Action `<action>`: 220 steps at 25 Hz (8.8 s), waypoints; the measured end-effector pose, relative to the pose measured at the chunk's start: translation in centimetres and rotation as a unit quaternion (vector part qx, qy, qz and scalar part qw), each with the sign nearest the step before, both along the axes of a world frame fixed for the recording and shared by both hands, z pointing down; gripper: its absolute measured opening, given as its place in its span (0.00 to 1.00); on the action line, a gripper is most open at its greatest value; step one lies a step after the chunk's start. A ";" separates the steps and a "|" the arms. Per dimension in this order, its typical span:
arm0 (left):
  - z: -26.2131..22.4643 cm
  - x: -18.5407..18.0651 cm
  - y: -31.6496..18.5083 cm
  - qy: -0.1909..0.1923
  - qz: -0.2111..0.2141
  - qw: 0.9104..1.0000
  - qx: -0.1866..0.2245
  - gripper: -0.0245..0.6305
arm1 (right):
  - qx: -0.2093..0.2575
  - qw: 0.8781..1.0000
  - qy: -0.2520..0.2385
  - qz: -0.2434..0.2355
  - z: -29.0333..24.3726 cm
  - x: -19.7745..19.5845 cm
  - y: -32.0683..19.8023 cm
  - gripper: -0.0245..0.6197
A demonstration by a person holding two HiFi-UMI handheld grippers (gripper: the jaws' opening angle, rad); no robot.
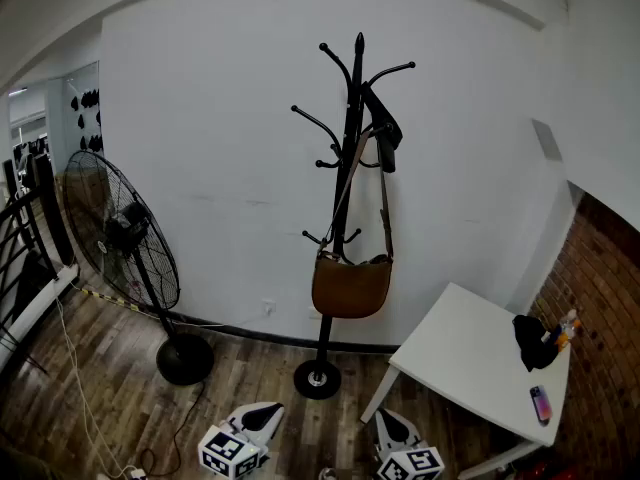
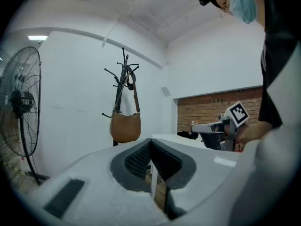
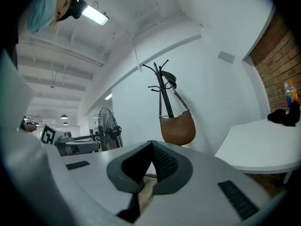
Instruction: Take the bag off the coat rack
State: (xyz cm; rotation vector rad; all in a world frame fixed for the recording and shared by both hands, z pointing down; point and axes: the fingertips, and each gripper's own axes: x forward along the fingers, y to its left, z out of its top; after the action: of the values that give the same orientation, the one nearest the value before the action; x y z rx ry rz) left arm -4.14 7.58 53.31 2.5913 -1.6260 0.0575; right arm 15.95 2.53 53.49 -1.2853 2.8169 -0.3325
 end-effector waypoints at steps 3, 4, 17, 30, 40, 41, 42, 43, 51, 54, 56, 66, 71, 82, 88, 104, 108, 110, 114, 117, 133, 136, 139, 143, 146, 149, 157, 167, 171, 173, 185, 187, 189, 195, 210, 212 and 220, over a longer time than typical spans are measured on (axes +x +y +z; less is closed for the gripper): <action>0.1 -0.4 -1.2 0.006 0.000 1.000 0.001 0.05 | -0.006 1.000 0.001 -0.001 -0.1 -0.5 -1.1 0.04; -0.1 -0.4 -1.7 0.013 0.005 1.000 0.002 0.05 | -0.009 1.000 -0.001 -0.002 -0.1 -0.7 -1.6 0.04; -2.0 -1.2 -11.2 0.024 -0.009 1.000 0.016 0.31 | 0.007 0.999 0.030 0.025 -1.1 -1.4 -11.4 0.24; -2.9 -1.8 -21.1 0.025 -0.028 0.999 0.036 0.35 | 0.015 0.999 0.036 0.000 -1.9 -2.6 -22.8 0.35; -2.8 -2.7 -25.9 0.030 -0.061 0.997 0.037 0.35 | 0.018 0.999 0.036 -0.019 -3.0 -3.8 -28.9 0.35; -2.7 -2.9 -26.2 0.030 -0.061 0.997 0.035 0.35 | 0.018 0.999 0.036 -0.017 -2.9 -3.9 -29.3 0.35; -2.6 -3.1 -26.5 0.030 -0.060 0.997 0.035 0.35 | 0.018 0.999 0.035 -0.014 -2.9 -4.0 -29.7 0.35; -2.6 -3.3 -26.8 0.032 -0.059 0.997 0.034 0.35 | 0.018 0.999 0.035 -0.011 -2.9 -4.2 -30.0 0.35; -3.4 -6.2 -31.5 0.028 -0.008 0.999 0.038 0.34 | 0.026 0.998 0.032 0.046 -3.8 -6.4 -32.6 0.34; -4.6 -7.3 -33.6 0.027 0.021 0.998 0.047 0.34 | 0.035 0.996 0.031 0.076 -4.7 -7.3 -33.6 0.34; -5.3 -8.1 -34.8 0.026 0.037 0.998 0.052 0.34 | 0.039 0.994 0.030 0.094 -5.3 -7.9 -34.1 0.34; -8.0 -10.0 -38.6 0.013 0.114 0.990 0.076 0.34 | 0.094 0.979 0.034 0.177 -8.9 -9.5 -35.6 0.34; -10.0 -9.5 -40.3 -0.001 0.141 0.985 0.104 0.36 | 0.117 0.969 0.046 0.214 -10.3 -8.8 -36.3 0.34; -15.5 -5.8 -44.6 -0.050 0.115 0.981 0.148 0.40 | 0.163 0.965 0.061 0.196 -13.5 -7.0 -41.2 0.34; -18.0 -4.2 -46.7 -0.078 0.082 0.978 0.174 0.40 | 0.196 0.965 0.074 0.159 -15.7 -7.3 -44.8 0.32; -18.7 -4.0 -48.7 -0.105 0.015 0.977 0.186 0.17 | 0.236 0.966 0.072 0.074 -17.7 -8.9 -48.1 0.14; -18.8 -3.9 -48.8 -0.096 0.017 0.979 0.180 0.07 | 0.229 0.970 0.059 0.058 -17.8 -8.9 -48.0 0.13; -18.9 -3.8 -48.8 -0.100 0.020 0.978 0.184 0.07 | 0.224 0.972 0.055 0.052 -17.9 -8.9 -47.8 0.13; -19.1 -3.8 -48.7 -0.105 0.022 0.976 0.192 0.07 | 0.220 0.973 0.049 0.050 -18.3 -8.6 -47.4 0.12; -19.3 -3.9 -48.3 -0.094 0.022 0.979 0.181 0.07 | 0.219 0.973 0.042 0.053 -18.8 -8.5 -47.0 0.12; -23.1 -3.0 -46.0 -0.095 0.070 0.968 0.220 0.07 | 0.237 0.968 0.024 0.075 -22.8 -8.0 -43.5 0.12; -23.7 -2.8 -45.5 -0.096 0.082 0.966 0.228 0.07 | 0.247 0.965 0.025 0.082 -23.6 -7.8 -42.6 0.12; -24.0 -2.3 -45.0 -0.097 0.095 0.963 0.232 0.07 | 0.252 0.963 0.021 0.091 -24.0 -7.4 -41.8 0.12; -24.4 -1.8 -44.4 -0.096 0.111 0.960 0.237 0.07 | 0.257 0.960 0.019 0.109 -24.5 -6.6 -40.6 0.12; -24.8 -1.2 -43.7 -0.094 0.123 0.957 0.244 0.07 | 0.261 0.957 0.017 0.124 -25.0 -5.8 -39.6 0.12; -25.1 -0.7 -43.0 -0.093 0.136 0.954 0.249 0.07 | 0.264 0.955 0.014 0.137 -25.3 -5.0 -38.5 0.12; -24.4 0.2 -41.7 -0.084 0.168 0.951 0.246 0.07 | 0.256 0.951 0.013 0.173 -24.6 -3.8 -36.1 0.12; -22.5 0.2 -39.4 -0.068 0.201 0.950 0.230 0.07 | 0.234 0.950 0.019 0.207 -22.5 -3.4 -32.8 0.13; -20.9 -0.4 -38.5 -0.064 0.208 0.952 0.215 0.07 | 0.221 0.951 0.021 0.213 -21.3 -3.8 -31.6 0.13; -20.0 -0.7 -38.1 -0.062 0.209 0.954 0.207 0.07 | 0.213 0.953 0.023 0.215 -20.4 -4.1 -31.1 0.13; -13.9 -4.2 -36.0 -0.058 0.208 0.964 0.155 0.07 | 0.155 0.963 0.029 0.218 -14.5 -7.0 -28.8 0.13; -13.0 -4.9 -35.7 -0.058 0.206 0.966 0.145 0.07 | 0.148 0.965 0.029 0.215 -13.7 -7.7 -28.6 0.13; -12.2 -5.8 -35.4 -0.056 0.200 0.970 0.130 0.07 | 0.141 0.967 0.030 0.210 -13.0 -8.6 -28.4 0.13; -10.2 -8.6 -34.8 -0.047 0.179 0.976 0.112 0.07 | 0.123 0.973 0.032 0.194 -11.0 -11.3 -28.1 0.12; -6.4 -15.0 -33.6 -0.028 0.114 0.991 0.067 0.07 | 0.074 0.986 0.035 0.143 -6.6 -17.5 -28.1 0.12; -6.0 -15.5 -33.4 -0.026 0.107 0.992 0.063 0.07 | 0.070 0.988 0.037 0.136 -6.3 -18.1 -28.1 0.12; -5.0 -17.0 -32.8 -0.021 0.091 0.994 0.049 0.07 | 0.060 0.990 0.043 0.120 -5.7 -19.7 -28.3 0.12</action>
State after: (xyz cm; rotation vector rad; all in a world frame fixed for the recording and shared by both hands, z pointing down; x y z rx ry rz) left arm -21.13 -25.24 48.28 2.8255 -1.4346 0.0442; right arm -3.76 -25.72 47.79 -1.6219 2.6589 -0.0998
